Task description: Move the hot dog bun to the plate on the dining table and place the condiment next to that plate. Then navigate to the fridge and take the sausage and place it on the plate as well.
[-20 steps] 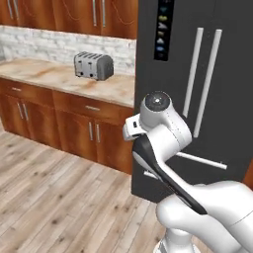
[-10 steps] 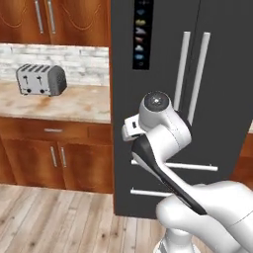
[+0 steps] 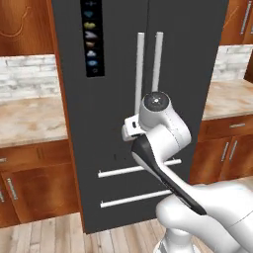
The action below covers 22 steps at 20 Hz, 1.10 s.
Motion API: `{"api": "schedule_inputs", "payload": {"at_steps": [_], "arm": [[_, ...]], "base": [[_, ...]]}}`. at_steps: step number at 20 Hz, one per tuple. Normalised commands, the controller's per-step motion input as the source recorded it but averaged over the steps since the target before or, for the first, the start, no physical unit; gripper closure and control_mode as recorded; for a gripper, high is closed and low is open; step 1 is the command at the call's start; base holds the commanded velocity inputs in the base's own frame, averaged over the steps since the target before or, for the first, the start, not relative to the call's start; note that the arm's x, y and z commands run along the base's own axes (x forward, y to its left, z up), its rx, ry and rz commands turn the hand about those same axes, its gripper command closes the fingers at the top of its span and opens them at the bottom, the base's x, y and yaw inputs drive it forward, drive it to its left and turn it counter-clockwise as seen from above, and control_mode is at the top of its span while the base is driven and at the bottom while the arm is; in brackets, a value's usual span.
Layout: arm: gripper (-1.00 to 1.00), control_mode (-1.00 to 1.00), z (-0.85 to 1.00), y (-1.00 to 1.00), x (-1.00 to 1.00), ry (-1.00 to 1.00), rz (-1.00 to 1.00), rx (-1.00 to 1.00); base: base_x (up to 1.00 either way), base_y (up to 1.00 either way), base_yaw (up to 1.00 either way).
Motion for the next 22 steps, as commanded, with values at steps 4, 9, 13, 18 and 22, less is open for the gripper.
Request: {"api": "schedule_inputs", "payload": {"at_steps": [4,9,13,18,22], "arm": [[-1.0,1.0,0.0,0.0,0.0,0.0,0.0,0.0],[-1.0,1.0,0.0,0.0,0.0,0.0,0.0,0.0],[-1.0,1.0,0.0,0.0,0.0,0.0,0.0,0.0],[-1.0,1.0,0.0,0.0,0.0,0.0,0.0,0.0],[-1.0,1.0,0.0,0.0,0.0,0.0,0.0,0.0]], "base": [[0.02,0.31,-0.51],[0.11,0.29,-0.29],[0.36,0.18,0.0],[0.21,0.15,0.21],[0.19,0.0,0.24]]}}
